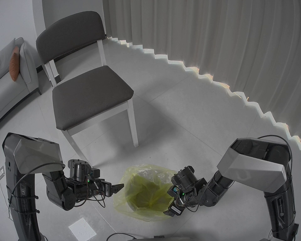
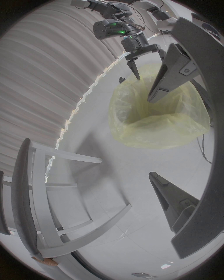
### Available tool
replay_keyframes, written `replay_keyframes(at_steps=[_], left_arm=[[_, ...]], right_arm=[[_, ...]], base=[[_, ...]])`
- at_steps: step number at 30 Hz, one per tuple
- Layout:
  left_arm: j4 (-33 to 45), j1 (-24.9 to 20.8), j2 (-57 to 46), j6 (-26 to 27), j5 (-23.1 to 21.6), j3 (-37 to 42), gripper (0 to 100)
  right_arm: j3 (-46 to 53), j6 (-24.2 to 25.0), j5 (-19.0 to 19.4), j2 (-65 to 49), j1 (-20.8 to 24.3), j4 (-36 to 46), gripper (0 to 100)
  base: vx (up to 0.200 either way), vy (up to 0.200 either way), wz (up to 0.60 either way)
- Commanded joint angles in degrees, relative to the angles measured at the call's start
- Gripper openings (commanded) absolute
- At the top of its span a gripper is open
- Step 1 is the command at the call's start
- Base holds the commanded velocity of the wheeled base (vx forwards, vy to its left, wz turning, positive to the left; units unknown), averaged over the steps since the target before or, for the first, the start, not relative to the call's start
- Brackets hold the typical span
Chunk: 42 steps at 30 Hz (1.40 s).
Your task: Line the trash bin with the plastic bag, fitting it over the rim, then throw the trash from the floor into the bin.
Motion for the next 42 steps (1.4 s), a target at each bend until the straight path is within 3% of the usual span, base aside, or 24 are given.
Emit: replay_keyframes(at_steps=[1,7,15,22,25,33,39,42], left_arm=[[-0.3,1.3,2.3,0.5,-0.1,0.7,100],[-5.2,1.3,3.3,0.7,-0.1,4.4,100],[-6.8,0.5,3.8,2.8,-0.1,8.0,100],[-6.2,0.8,5.9,5.0,0.5,7.3,100],[-5.7,1.5,9.2,8.3,0.9,4.2,100],[11.5,2.1,8.2,10.0,4.0,-8.0,100],[12.9,1.6,8.6,10.1,4.7,-11.6,100],[12.3,1.9,8.6,10.1,4.8,-11.0,100]], right_arm=[[2.6,-0.2,0.0,-1.2,1.0,0.0,100],[6.5,-0.2,-0.1,-1.4,3.6,-0.6,100],[6.1,-0.2,-2.6,-1.0,3.8,-0.8,100],[7.1,0.3,-3.0,-3.7,3.2,-0.9,100],[7.6,0.2,-2.9,-5.7,2.3,-0.6,100],[12.3,0.2,-2.9,-8.9,0.4,-1.0,100],[14.3,0.3,-2.7,-12.7,-3.7,-1.8,100],[15.8,0.4,-2.0,-16.2,-8.0,-2.2,100]], base=[[0.0,0.0,0.0],[0.0,0.0,0.0],[0.0,0.0,0.0],[0.0,0.0,0.0],[0.0,0.0,0.0],[0.0,0.0,0.0],[0.0,0.0,0.0],[0.0,0.0,0.0]])
